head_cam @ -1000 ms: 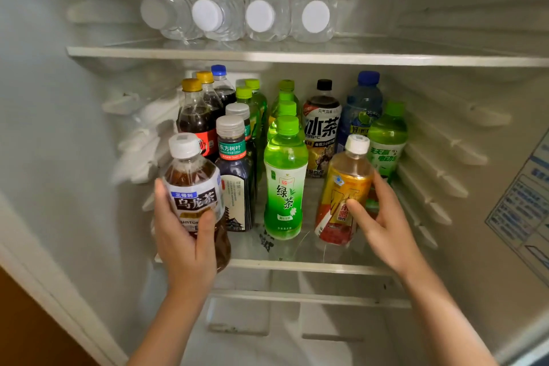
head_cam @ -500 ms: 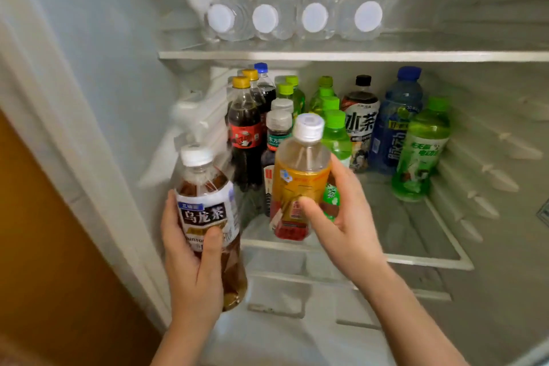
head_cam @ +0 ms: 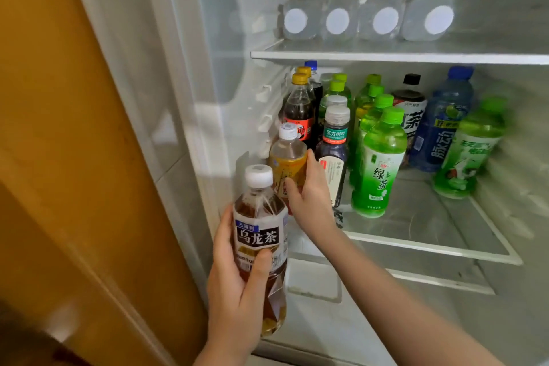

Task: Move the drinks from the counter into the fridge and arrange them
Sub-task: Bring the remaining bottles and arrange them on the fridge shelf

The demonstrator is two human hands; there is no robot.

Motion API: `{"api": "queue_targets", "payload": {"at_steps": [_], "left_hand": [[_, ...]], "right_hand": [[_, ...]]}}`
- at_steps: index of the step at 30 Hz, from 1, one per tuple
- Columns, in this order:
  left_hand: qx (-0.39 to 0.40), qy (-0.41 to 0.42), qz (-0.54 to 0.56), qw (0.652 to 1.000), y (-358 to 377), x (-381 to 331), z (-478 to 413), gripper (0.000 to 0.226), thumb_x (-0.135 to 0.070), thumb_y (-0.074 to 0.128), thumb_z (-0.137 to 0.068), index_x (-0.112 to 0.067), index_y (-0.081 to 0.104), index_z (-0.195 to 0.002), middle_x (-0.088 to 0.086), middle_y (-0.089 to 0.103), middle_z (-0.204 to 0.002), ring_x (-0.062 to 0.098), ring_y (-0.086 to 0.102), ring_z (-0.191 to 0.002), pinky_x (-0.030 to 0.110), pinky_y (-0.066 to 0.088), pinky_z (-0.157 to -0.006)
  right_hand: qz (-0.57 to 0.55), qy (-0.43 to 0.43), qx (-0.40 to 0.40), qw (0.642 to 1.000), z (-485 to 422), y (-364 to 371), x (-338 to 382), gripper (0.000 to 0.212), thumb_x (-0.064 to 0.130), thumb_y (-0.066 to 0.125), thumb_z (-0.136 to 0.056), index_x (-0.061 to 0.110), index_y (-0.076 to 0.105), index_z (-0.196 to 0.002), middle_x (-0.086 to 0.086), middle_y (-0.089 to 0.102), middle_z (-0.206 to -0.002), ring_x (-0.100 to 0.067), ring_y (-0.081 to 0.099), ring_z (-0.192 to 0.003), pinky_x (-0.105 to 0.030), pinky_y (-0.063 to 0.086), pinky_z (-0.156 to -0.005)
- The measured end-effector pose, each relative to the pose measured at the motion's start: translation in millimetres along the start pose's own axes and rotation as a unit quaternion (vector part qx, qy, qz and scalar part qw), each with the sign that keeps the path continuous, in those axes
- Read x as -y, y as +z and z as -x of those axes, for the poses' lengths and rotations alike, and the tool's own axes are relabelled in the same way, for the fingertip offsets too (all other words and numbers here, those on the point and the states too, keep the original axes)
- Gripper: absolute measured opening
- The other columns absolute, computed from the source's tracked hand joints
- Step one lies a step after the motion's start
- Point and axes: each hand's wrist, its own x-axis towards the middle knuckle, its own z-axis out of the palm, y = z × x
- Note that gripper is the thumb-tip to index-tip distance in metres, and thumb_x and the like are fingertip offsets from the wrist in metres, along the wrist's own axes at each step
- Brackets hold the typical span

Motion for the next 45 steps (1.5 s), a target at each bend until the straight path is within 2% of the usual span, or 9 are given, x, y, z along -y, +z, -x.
{"api": "queue_targets", "payload": {"at_steps": [7,10,14,16,19,29,34,38,45], "left_hand": [[0.005,0.003,0.016,1.000,-3.6,2.1,3.2,0.065,-0.055,0.053,-0.082,-0.044,0.029,-0.142,-0.027,0.049,-0.134,-0.003,0.051,-0.121,0.008,0.044,-0.088],[0.007,0.002,0.033,0.999,-4.6,2.3,3.0,0.066,-0.055,0.054,-0.083,-0.042,0.030,-0.143,-0.025,0.049,-0.135,-0.001,0.051,-0.122,0.011,0.045,-0.090],[0.016,0.006,0.031,0.999,-8.0,2.9,2.5,0.070,-0.059,0.054,-0.083,-0.037,0.029,-0.145,-0.023,0.048,-0.137,0.002,0.050,-0.125,0.017,0.046,-0.095],[0.018,0.005,0.023,1.000,-9.3,4.0,2.7,0.071,-0.061,0.053,-0.083,-0.036,0.028,-0.145,-0.022,0.048,-0.138,0.002,0.048,-0.126,0.022,0.046,-0.099],[0.018,0.007,0.008,1.000,-10.9,5.6,3.3,0.068,-0.059,0.052,-0.085,-0.036,0.028,-0.145,-0.022,0.047,-0.138,0.003,0.047,-0.127,0.031,0.046,-0.101],[0.033,0.016,0.010,0.999,-11.4,4.6,2.3,0.064,-0.050,0.050,-0.086,-0.038,0.027,-0.144,-0.024,0.046,-0.138,0.002,0.047,-0.127,0.018,0.045,-0.098],[0.040,0.022,0.011,0.999,-7.0,5.8,0.0,0.061,-0.051,0.051,-0.085,-0.043,0.028,-0.142,-0.024,0.048,-0.136,0.002,0.049,-0.125,0.014,0.046,-0.094],[0.048,0.020,0.018,0.999,4.7,7.8,-5.7,0.061,-0.062,0.052,-0.082,-0.052,0.030,-0.138,-0.025,0.047,-0.136,0.001,0.049,-0.125,0.015,0.045,-0.096],[0.123,0.012,0.040,0.991,50.5,13.1,-18.8,0.061,-0.057,0.056,-0.080,-0.062,0.027,-0.134,-0.031,0.045,-0.137,-0.005,0.047,-0.125,0.023,0.043,-0.097]], "right_hand": [[-0.046,0.055,-0.009,0.997,-1.7,9.4,3.4,0.064,0.007,0.045,-0.093,0.011,0.015,-0.150,-0.006,0.034,-0.150,-0.020,0.034,-0.137,-0.036,0.029,-0.114],[-0.019,0.045,-0.046,0.998,9.3,12.6,4.1,0.066,0.009,0.048,-0.093,0.012,0.016,-0.151,-0.006,0.032,-0.152,-0.017,0.031,-0.138,-0.018,0.023,-0.111],[0.057,-0.056,-0.141,0.987,36.3,15.3,-2.6,0.042,0.002,0.059,-0.086,0.005,0.053,-0.128,-0.011,0.053,-0.129,-0.021,0.050,-0.120,-0.025,0.039,-0.102],[0.083,-0.056,-0.064,0.993,41.8,16.1,-10.0,0.034,0.002,0.059,-0.087,0.008,0.062,-0.120,-0.008,0.060,-0.115,-0.022,0.058,-0.103,-0.030,0.048,-0.089],[0.102,-0.013,0.072,0.992,38.4,19.2,-19.0,0.041,0.012,0.057,-0.091,0.018,0.056,-0.131,-0.004,0.061,-0.123,-0.019,0.057,-0.109,-0.023,0.042,-0.090],[0.135,0.028,0.131,0.982,9.7,24.6,-26.0,0.044,0.020,0.059,-0.089,0.019,0.053,-0.133,-0.003,0.058,-0.128,-0.017,0.054,-0.115,-0.026,0.041,-0.095],[0.063,0.054,0.123,0.989,19.1,8.3,-21.0,0.039,0.012,0.060,-0.089,0.014,0.057,-0.128,-0.001,0.060,-0.124,-0.013,0.055,-0.111,-0.026,0.046,-0.096],[-0.051,0.085,0.053,0.994,37.8,-24.9,-16.4,0.022,0.008,0.053,-0.093,0.015,0.063,-0.111,0.005,0.066,-0.102,-0.002,0.061,-0.087,-0.010,0.047,-0.076],[-0.221,0.133,-0.019,0.966,55.2,-103.2,-2.4,0.020,0.022,0.051,-0.097,0.016,0.066,-0.107,0.003,0.071,-0.092,-0.011,0.067,-0.085,-0.019,0.051,-0.072]]}}
